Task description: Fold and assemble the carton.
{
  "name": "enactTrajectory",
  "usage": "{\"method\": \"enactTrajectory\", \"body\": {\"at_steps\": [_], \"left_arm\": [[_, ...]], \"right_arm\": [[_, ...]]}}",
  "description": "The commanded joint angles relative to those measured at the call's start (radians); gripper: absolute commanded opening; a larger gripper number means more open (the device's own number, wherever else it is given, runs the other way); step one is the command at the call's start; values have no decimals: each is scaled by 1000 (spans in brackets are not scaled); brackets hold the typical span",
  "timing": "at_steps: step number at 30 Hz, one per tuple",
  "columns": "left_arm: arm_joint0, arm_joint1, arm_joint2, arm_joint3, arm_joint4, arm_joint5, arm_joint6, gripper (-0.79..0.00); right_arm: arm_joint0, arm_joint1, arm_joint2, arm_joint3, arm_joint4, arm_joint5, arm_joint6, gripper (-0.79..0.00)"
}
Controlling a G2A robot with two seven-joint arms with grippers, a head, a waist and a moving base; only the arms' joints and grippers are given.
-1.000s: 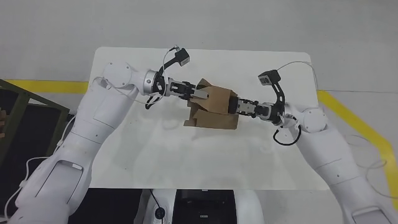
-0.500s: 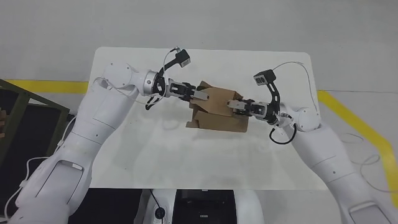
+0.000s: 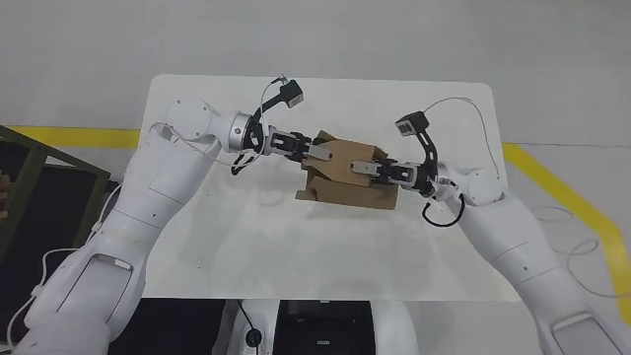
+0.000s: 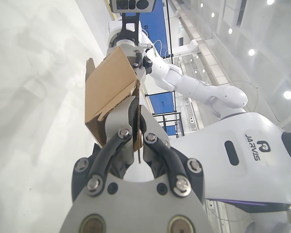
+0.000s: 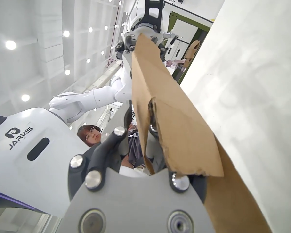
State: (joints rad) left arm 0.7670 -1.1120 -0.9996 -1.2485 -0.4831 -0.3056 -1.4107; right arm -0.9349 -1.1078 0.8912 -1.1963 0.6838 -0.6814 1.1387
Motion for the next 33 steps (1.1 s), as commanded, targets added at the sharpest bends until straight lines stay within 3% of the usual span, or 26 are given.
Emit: {"method": "enactTrajectory", "body": {"at_steps": [1, 6, 7, 9, 10, 11, 33], "left_arm": [[-1, 0, 0, 1, 2, -1, -2, -785], [-2, 1, 0, 1, 3, 0, -3, -763], [-2, 1, -1, 1, 2, -1, -3, -597], [-1, 2, -4, 0, -1, -4, -4, -428], [-1, 2, -5, -2, -3, -6, -5, -280], [1, 3, -7, -4, -6, -7, -7, 0], [17, 12, -49, -97, -122, 12, -62, 0]], "right_arm": [[2, -1, -3, 3, 1, 0, 0, -785], [8, -1, -9, 8, -1, 1, 1, -785], [9, -1, -10, 9, 0, 2, 2, -785], [11, -2, -11, 13, 1, 3, 3, -785], [13, -2, -12, 15, 1, 4, 4, -785], [13, -2, -13, 17, 2, 5, 5, -785], [35, -20, -11, 78, -28, -14, -25, -785]]}}
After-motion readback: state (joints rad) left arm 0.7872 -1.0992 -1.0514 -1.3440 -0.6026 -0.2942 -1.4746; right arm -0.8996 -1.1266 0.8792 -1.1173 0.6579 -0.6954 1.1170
